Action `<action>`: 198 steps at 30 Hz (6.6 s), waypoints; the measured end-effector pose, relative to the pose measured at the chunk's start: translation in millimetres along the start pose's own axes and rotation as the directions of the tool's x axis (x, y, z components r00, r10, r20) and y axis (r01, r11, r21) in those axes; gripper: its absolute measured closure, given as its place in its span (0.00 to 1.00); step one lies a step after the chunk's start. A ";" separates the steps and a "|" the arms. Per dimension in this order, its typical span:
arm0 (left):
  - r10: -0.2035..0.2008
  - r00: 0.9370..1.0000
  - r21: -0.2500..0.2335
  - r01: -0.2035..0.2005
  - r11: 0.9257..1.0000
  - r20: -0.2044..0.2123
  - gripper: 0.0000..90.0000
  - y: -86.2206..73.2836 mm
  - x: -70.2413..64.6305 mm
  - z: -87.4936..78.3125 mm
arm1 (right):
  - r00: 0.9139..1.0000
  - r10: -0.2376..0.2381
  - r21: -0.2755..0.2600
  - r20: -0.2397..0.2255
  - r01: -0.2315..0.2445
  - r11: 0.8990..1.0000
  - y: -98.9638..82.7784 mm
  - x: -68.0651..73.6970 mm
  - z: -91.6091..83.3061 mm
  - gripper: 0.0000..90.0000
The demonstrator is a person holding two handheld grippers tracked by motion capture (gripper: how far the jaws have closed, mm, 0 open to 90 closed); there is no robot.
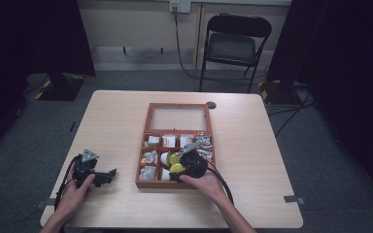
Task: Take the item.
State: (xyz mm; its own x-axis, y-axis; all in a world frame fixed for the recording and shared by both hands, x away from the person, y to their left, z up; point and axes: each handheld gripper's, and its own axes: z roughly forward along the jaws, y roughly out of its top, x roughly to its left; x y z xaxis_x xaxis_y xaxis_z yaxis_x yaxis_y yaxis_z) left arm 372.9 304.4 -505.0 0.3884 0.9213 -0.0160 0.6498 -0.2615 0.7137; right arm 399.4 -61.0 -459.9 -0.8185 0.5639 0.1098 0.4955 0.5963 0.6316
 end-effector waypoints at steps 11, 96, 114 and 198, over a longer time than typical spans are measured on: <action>0.002 1.000 0.000 -0.002 1.000 -0.001 0.00 0.0 0.1 -0.1 | 0.999 0.010 0.030 0.031 -0.011 0.999 0.2 -1.8 2.3 0.44; 0.000 1.000 0.000 0.000 1.000 0.000 0.00 0.1 0.0 0.0 | 0.997 0.066 -0.269 0.048 -0.051 0.962 8.8 -19.2 -66.1 0.45; 0.000 1.000 0.000 0.000 1.000 0.000 0.00 0.1 0.0 0.0 | 0.994 0.095 -0.315 0.059 -0.071 0.946 7.2 -28.6 -88.6 0.45; 0.000 1.000 0.000 0.000 1.000 0.001 0.00 0.0 0.0 -0.1 | 0.927 0.324 -0.288 0.188 -0.263 0.921 -51.5 -110.4 -100.4 0.45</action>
State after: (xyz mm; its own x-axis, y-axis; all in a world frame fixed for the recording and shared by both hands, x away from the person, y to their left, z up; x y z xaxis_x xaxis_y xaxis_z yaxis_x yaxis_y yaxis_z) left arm 372.8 304.4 -505.0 0.3891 0.9211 -0.0162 0.6498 -0.2620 0.7135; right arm 435.1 -211.4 -427.5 -0.5438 0.8233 0.1625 0.5880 0.2357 0.7737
